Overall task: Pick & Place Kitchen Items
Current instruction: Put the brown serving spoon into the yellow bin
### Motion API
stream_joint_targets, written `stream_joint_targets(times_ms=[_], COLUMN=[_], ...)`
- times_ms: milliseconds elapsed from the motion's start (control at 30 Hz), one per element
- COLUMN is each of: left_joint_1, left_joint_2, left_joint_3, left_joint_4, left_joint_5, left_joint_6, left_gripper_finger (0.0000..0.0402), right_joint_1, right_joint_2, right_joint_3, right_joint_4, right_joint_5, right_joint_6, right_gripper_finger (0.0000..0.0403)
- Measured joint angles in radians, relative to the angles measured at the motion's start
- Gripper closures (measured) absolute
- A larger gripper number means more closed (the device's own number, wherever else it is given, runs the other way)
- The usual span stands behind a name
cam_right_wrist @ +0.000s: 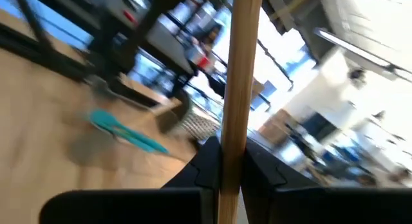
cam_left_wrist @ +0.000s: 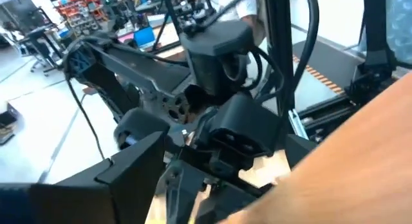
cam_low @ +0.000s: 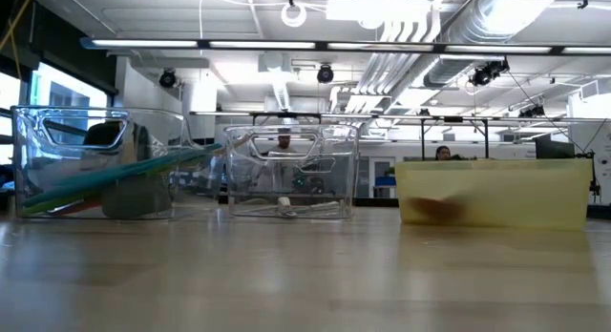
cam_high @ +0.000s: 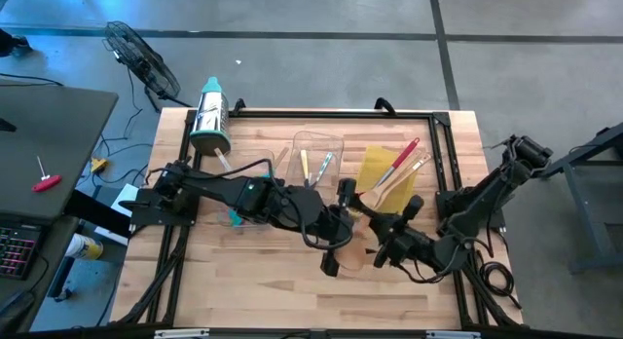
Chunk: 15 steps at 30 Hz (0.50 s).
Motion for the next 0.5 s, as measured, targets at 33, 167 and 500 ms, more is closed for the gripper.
stream_joint_targets(times_ms=[33,167,500], left_joint_1=[0.000,-0.003,-0.037], left_joint_2=[-0.002,-0.023,-0.093], left_joint_3=[0.000,-0.001,0.000], left_joint_4=[0.002,-0.011,-0.020], left_joint_5=[-0.004,-0.068,-0.138], left_joint_6=[-0.001,-0.013,-0.100], left_gripper_finger=[0.0085,0.0086,0.0086], right_joint_1=[0.008,0.037,0.089], right_joint_2=[0.000,-0.001,-0.061], right_joint_3=[0.000,0.000,0.001], right_joint_4=[-0.003,-0.008,-0.155], right_joint_5=[0.038,0.185,0.309], right_joint_6=[-0.013,-0.067,-0.030], right_gripper_finger=[0.0376,0.0376,0.0376])
